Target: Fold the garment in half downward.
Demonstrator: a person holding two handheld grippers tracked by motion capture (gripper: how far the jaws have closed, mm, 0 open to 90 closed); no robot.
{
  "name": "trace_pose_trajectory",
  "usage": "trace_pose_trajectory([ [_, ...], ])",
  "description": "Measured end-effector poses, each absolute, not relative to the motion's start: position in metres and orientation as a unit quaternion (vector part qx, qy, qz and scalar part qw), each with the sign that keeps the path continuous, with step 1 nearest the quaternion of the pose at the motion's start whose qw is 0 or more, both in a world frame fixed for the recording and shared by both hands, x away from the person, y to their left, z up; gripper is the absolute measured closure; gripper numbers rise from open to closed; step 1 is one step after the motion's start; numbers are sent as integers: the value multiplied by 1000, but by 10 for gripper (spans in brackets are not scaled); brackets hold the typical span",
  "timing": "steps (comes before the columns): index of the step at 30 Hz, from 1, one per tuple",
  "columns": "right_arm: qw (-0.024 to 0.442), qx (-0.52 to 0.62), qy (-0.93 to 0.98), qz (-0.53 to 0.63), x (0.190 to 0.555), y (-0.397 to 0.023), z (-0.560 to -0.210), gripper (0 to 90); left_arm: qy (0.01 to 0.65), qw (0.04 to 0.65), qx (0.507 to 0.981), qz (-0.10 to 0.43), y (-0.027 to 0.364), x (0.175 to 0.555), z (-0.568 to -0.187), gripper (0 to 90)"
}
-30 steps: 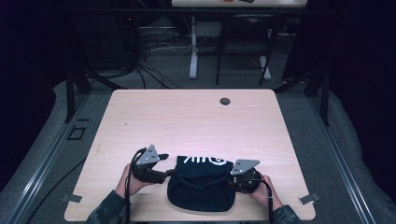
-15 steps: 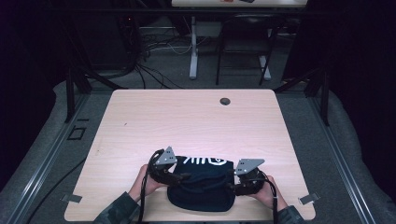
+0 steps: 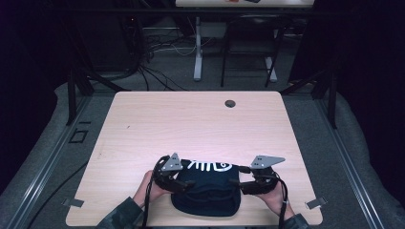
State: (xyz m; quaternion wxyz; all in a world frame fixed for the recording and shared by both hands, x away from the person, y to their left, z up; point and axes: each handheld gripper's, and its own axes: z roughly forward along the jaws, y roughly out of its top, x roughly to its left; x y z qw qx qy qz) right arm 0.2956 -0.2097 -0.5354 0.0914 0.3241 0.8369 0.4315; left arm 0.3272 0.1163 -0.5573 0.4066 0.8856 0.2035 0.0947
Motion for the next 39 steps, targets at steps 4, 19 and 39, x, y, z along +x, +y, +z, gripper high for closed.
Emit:
trace_pose_trajectory([
  [4,78,326,846,414,295,-200,-543,347,202,397,890,97,115,325,-560,234],
  [19,69,303,883,351,292,-183,-567,224,195,356,907,113,113,311,-571,196],
  [39,101,310,885,333,302,-181,-573,126,229,350,900,119,112,309,-575,166],
])
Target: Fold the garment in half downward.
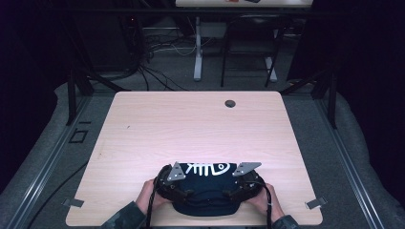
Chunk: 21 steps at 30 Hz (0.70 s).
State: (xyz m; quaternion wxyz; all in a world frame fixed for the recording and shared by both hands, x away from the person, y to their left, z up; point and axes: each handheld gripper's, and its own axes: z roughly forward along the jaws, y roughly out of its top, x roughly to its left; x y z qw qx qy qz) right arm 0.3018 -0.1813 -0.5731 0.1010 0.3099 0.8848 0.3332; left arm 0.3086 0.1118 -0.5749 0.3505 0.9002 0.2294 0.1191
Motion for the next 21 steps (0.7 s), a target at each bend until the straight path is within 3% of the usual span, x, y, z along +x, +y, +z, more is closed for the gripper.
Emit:
trace_pose_trajectory([
  [9,92,303,887,335,303,-182,-571,118,235,361,895,116,114,311,-574,126],
  [14,102,299,882,349,299,-186,-564,71,240,371,889,123,117,310,-568,39],
  [21,123,318,860,379,296,-203,-548,47,254,380,878,143,129,313,-560,15],
])
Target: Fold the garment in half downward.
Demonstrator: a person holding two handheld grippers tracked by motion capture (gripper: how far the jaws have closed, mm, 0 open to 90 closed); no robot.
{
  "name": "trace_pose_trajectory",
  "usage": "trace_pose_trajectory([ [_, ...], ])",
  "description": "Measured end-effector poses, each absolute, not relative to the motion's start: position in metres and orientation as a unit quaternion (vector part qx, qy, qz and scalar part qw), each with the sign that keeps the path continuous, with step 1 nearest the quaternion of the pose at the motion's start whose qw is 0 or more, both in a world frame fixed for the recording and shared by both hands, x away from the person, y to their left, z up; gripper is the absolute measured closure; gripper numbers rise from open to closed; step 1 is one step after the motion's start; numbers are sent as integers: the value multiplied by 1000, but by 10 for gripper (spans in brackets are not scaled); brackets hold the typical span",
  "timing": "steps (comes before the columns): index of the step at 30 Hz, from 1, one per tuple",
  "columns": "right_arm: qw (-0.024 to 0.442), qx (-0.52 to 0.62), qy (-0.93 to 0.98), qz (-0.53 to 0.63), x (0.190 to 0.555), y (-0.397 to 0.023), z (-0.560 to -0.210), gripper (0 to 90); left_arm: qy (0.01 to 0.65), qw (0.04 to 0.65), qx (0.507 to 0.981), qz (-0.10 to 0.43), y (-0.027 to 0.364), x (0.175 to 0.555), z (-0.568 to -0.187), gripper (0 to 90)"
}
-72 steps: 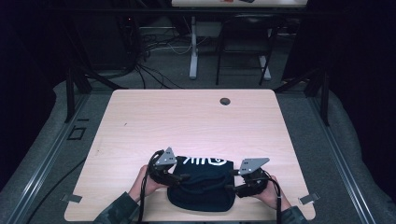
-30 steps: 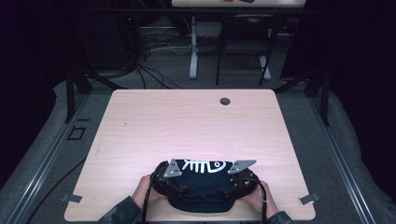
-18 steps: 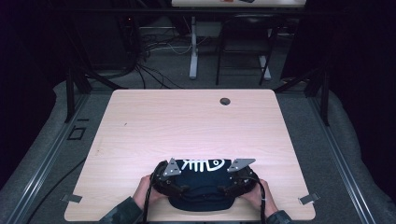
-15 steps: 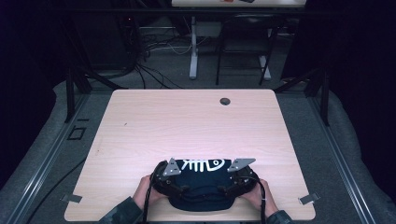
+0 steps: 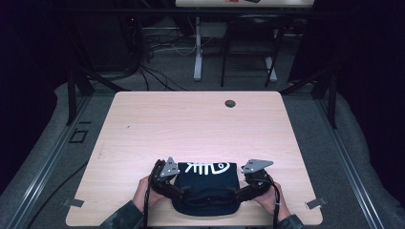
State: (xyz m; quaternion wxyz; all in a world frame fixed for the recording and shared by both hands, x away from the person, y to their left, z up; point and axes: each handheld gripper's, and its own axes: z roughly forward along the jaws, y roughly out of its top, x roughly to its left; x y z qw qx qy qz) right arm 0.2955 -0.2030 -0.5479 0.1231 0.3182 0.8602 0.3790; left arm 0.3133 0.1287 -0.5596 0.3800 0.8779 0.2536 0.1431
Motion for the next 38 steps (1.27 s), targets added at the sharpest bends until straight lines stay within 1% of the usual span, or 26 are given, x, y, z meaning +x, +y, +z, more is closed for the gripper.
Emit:
trace_pose_trajectory([
  [8,146,350,839,389,296,-224,-540,43,278,379,866,171,150,318,-556,11],
  [11,149,362,836,384,298,-232,-542,43,292,374,862,181,161,320,-557,9],
  [19,159,394,830,360,303,-252,-552,43,324,361,854,187,186,328,-565,3],
  [30,160,432,822,335,314,-275,-576,50,361,344,852,160,201,345,-582,1],
  [33,159,439,819,334,316,-277,-582,52,365,349,849,157,203,347,-584,1],
  [36,169,437,818,334,317,-278,-586,44,369,343,851,153,203,349,-588,1],
  [38,173,433,820,334,317,-278,-587,22,373,345,848,152,204,350,-590,0],
])
